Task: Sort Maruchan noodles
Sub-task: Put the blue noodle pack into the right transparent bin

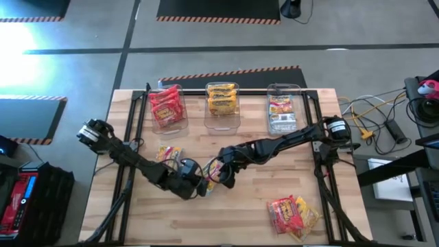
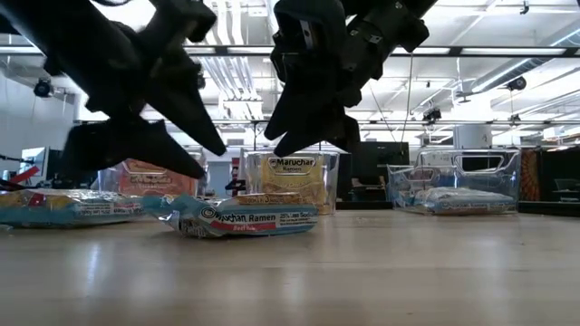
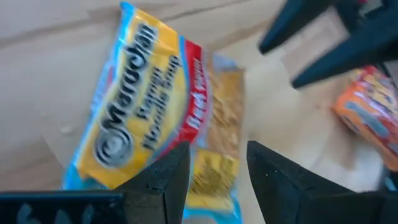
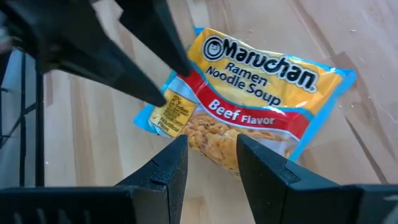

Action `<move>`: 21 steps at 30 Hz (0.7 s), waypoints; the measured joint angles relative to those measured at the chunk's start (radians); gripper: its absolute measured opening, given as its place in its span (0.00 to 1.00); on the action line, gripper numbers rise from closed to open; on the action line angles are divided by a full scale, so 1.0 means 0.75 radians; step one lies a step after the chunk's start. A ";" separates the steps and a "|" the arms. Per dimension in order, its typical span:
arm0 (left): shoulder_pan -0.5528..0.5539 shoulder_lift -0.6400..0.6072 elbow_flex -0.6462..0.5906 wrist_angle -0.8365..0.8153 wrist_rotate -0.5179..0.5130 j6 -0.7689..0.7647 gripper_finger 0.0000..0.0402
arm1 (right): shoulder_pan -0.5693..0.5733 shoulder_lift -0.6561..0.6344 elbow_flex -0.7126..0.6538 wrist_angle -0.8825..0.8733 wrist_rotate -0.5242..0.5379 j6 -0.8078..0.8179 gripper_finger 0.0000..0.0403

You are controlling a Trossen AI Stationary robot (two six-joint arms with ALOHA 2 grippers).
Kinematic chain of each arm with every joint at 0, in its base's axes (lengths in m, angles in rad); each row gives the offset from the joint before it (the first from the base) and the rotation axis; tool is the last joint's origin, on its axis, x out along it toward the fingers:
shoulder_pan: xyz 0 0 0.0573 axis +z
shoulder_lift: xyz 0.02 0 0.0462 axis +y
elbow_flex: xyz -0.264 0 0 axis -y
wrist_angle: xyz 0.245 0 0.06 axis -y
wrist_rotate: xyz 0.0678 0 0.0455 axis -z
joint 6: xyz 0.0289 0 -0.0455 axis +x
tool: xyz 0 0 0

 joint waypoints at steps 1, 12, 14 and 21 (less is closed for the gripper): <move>0.012 0.006 -0.001 0.000 0.001 0.002 0.35 | -0.003 0.000 0.000 -0.001 0.001 -0.001 0.31; 0.029 0.059 -0.015 0.013 0.143 0.002 0.35 | -0.019 0.000 -0.001 -0.110 0.000 -0.017 0.31; 0.027 0.057 -0.023 0.018 0.160 0.002 0.35 | -0.028 0.000 -0.003 -0.141 0.001 -0.018 0.31; -0.003 0.057 -0.031 -0.004 0.190 0.003 0.35 | -0.077 0.001 -0.004 -0.190 -0.010 -0.013 0.33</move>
